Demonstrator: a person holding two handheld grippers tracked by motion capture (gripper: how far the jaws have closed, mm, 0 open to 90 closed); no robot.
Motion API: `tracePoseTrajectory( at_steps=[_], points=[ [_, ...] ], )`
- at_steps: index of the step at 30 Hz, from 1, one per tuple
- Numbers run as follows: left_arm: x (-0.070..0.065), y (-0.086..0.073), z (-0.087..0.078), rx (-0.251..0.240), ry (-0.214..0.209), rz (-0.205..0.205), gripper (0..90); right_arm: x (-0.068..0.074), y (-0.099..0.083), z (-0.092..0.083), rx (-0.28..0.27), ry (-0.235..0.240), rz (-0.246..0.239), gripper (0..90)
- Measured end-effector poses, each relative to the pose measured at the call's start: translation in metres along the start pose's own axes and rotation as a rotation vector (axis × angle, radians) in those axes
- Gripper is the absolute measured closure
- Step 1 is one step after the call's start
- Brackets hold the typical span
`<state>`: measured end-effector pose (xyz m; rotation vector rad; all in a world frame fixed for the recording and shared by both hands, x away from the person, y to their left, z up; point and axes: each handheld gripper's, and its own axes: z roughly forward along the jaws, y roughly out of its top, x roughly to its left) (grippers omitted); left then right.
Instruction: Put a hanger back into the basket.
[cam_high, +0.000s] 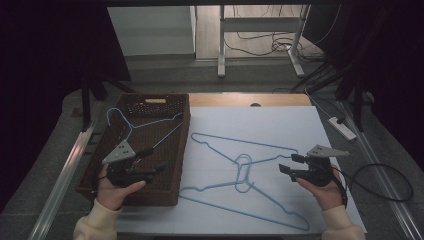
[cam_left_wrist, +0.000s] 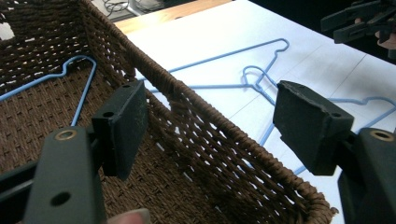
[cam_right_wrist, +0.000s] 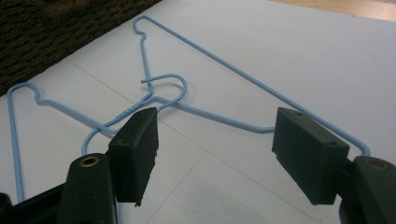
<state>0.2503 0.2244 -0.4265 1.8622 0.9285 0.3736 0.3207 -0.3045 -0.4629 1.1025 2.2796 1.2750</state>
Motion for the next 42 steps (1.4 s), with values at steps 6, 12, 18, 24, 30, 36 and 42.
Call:
tracePoseTrajectory(
  at_steps=[6,12,18,24,30,36,42],
  points=[
    [-0.003,-0.002,0.004,0.013,-0.007,0.013,26.6,0.002,0.004,0.004,0.018,-0.007,-0.006,31.7],
    [-0.005,-0.002,0.006,0.021,-0.029,0.017,26.4,0.010,0.010,0.006,0.032,-0.009,-0.006,31.7],
    [-0.006,-0.001,0.006,0.020,-0.036,0.018,26.3,0.021,0.016,0.014,0.080,0.005,-0.028,31.7],
    [-0.008,-0.005,0.012,0.042,-0.049,0.020,26.2,0.033,0.022,0.032,0.169,-0.012,-0.038,31.8],
    [-0.011,-0.007,0.014,0.052,-0.061,0.020,26.2,0.040,0.029,0.053,0.250,-0.020,-0.005,32.9],
    [-0.016,-0.007,0.017,0.058,-0.067,0.031,26.1,0.049,0.030,0.071,0.316,-0.017,0.015,33.2],
    [-0.018,-0.007,0.020,0.068,-0.076,0.038,26.1,0.054,0.029,0.089,0.349,-0.035,0.099,33.8]
  ],
)
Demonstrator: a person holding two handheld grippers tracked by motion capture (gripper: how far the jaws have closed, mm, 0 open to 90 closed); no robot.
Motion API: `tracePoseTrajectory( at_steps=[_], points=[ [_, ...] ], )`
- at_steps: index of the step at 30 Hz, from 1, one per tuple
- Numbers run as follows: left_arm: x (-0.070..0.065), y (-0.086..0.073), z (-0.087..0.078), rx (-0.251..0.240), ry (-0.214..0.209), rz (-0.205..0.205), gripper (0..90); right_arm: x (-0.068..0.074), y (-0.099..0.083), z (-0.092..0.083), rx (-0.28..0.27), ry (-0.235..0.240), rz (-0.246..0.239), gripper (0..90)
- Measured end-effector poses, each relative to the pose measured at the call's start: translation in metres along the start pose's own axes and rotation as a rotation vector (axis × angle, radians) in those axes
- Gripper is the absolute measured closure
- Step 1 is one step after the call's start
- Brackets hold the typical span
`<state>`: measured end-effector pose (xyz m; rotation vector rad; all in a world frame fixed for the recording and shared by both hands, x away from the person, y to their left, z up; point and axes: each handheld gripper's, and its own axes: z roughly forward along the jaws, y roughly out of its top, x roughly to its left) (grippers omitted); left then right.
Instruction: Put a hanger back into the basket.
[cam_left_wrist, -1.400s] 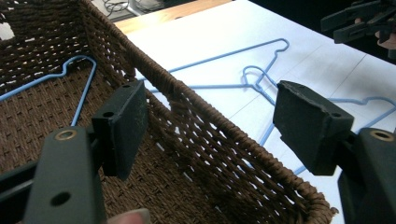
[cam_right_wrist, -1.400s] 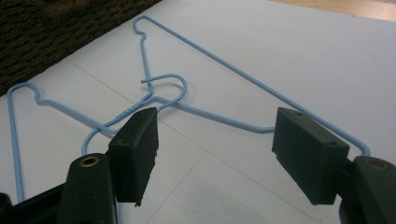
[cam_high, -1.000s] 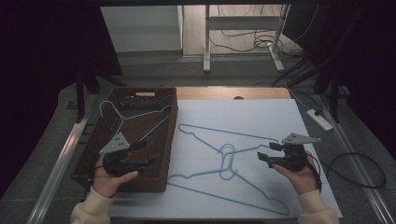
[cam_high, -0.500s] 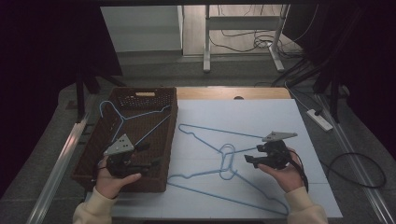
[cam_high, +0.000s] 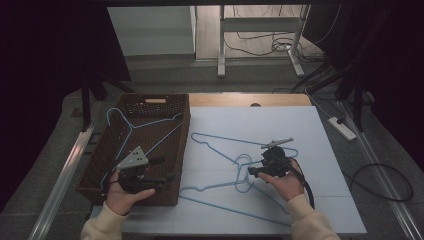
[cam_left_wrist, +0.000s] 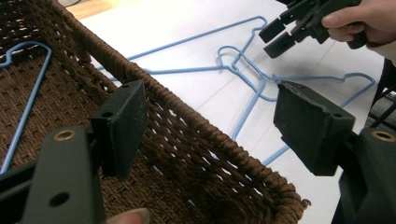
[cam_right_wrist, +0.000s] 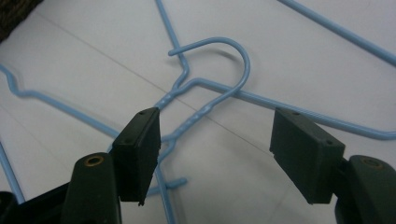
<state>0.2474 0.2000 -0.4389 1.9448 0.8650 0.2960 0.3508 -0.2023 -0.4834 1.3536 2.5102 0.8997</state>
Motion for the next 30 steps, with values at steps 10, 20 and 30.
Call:
tracePoseTrajectory(
  at_steps=[10,20,30],
  points=[
    [-0.001,0.001,0.004,0.006,-0.006,0.007,26.2,0.000,0.001,0.003,-0.006,0.008,0.053,35.0],
    [-0.002,0.001,0.003,0.006,-0.008,0.013,26.3,0.003,0.006,0.022,0.055,-0.011,0.105,41.6],
    [-0.001,-0.001,0.004,0.011,-0.007,0.014,26.4,0.004,0.007,0.035,0.048,-0.007,0.214,57.4]
  ],
)
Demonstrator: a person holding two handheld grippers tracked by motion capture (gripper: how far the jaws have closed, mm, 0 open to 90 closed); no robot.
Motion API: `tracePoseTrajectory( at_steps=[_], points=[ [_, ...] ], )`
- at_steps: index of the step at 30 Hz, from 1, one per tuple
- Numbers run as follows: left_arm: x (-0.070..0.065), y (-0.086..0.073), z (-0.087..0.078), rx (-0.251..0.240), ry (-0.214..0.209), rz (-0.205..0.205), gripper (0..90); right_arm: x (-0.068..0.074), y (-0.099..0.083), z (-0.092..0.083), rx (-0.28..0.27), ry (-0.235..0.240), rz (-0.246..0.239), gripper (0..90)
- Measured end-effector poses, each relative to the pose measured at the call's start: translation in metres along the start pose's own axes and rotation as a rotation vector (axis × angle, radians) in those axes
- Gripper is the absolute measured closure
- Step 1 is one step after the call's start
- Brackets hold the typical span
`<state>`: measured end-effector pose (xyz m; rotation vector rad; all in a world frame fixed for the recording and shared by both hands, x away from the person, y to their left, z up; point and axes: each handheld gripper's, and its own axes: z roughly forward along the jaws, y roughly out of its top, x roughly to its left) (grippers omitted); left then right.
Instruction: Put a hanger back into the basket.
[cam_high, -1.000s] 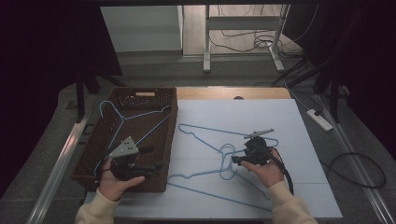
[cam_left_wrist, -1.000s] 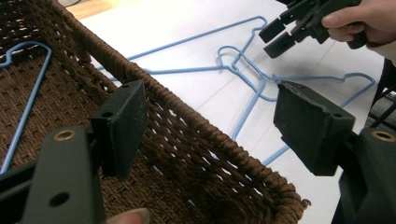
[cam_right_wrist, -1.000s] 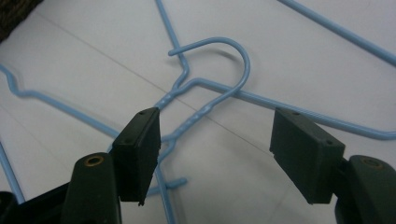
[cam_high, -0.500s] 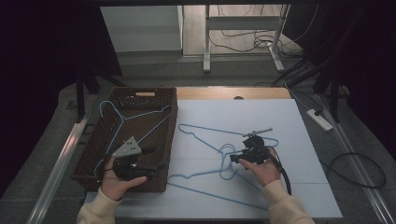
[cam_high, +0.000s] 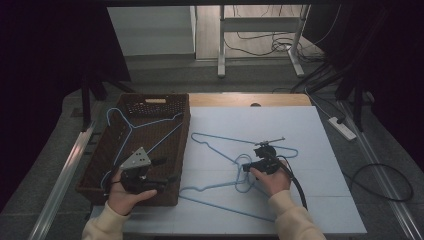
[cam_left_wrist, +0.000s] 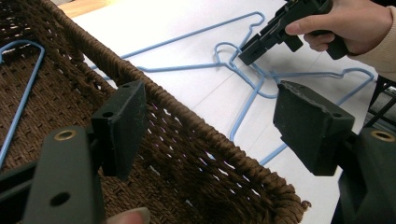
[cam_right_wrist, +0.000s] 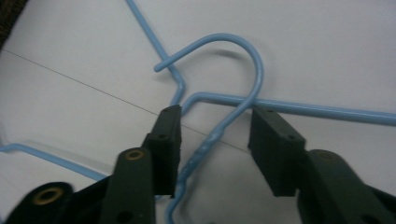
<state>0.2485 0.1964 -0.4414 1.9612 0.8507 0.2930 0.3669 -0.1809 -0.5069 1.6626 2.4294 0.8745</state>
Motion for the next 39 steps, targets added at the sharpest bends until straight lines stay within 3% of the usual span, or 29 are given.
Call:
tracePoseTrajectory(
  at_steps=[4,10,21,24,28,32,39],
  points=[
    [0.000,0.000,0.000,0.001,-0.002,0.002,26.3,0.001,-0.001,0.000,-0.004,-0.019,0.024,63.8],
    [0.001,0.000,0.000,-0.004,-0.002,0.002,26.4,0.003,-0.004,-0.001,-0.005,-0.011,0.055,60.5],
    [0.000,0.000,-0.001,-0.009,0.000,0.003,26.3,0.006,-0.007,0.000,-0.012,-0.030,0.058,69.9],
    [0.000,0.000,-0.001,-0.011,0.000,0.002,26.3,0.004,-0.006,0.000,-0.019,-0.010,0.086,72.4],
    [0.000,0.000,-0.001,-0.013,0.000,0.003,26.2,-0.003,-0.008,0.002,-0.035,0.058,0.170,76.5],
    [0.001,0.000,-0.002,-0.012,0.002,0.001,26.2,-0.006,-0.008,0.003,-0.049,0.107,0.219,78.8],
    [0.001,0.000,-0.002,-0.011,0.002,0.002,26.3,-0.008,-0.007,-0.008,-0.114,0.186,0.251,82.3]
  ],
)
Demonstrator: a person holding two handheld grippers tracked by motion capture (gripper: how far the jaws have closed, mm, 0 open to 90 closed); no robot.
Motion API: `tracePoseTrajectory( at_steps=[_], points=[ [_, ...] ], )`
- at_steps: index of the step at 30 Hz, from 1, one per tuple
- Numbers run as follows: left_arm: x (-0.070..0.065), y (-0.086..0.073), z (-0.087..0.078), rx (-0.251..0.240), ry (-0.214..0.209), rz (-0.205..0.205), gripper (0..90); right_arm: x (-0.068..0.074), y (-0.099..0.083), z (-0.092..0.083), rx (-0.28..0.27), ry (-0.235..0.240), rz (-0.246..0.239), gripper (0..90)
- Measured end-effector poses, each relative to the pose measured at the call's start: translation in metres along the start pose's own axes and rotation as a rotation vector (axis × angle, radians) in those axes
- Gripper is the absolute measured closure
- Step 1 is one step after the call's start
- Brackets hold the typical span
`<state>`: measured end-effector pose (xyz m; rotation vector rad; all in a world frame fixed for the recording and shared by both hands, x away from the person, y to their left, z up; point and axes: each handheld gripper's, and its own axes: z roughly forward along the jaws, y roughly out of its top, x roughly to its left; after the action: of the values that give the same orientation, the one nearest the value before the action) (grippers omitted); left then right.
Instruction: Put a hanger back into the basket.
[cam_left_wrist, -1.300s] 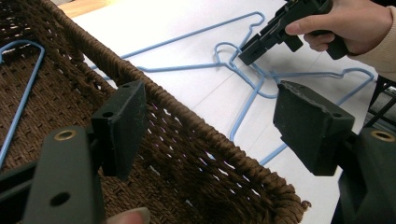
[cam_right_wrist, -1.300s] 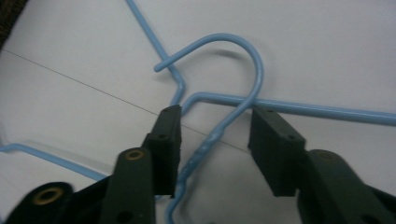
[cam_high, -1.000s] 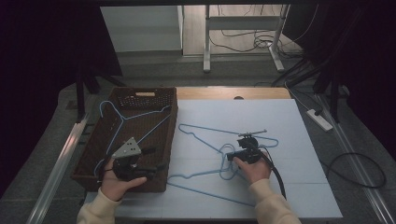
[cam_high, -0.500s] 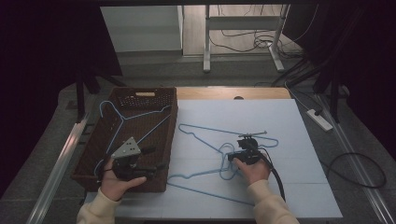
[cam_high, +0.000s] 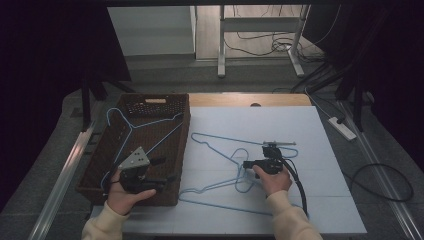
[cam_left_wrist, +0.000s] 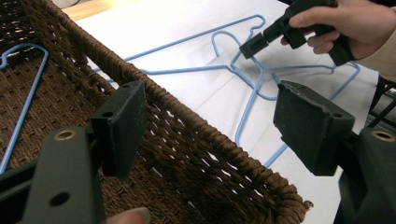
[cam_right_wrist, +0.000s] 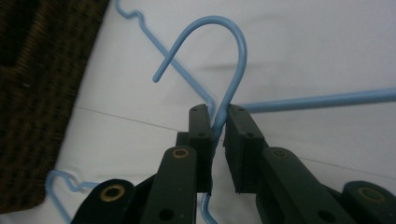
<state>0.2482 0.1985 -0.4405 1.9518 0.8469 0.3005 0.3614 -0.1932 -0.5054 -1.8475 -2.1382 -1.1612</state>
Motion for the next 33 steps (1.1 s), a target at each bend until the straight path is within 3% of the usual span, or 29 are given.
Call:
tracePoseTrajectory(
  at_steps=[14,21,27,33],
  points=[
    [-0.006,0.003,0.005,0.007,-0.003,0.011,26.4,0.000,0.004,-0.024,-0.074,0.192,0.015,86.4],
    [-0.009,0.005,0.005,0.007,-0.003,0.018,26.4,-0.003,0.006,-0.038,-0.113,0.249,-0.031,86.6],
    [-0.012,0.008,0.006,0.003,-0.004,0.022,26.4,-0.008,0.010,-0.051,-0.177,0.315,-0.082,86.7],
    [-0.017,0.012,0.011,0.004,-0.013,0.031,26.6,-0.012,0.013,-0.064,-0.228,0.344,-0.142,86.7]
  ],
)
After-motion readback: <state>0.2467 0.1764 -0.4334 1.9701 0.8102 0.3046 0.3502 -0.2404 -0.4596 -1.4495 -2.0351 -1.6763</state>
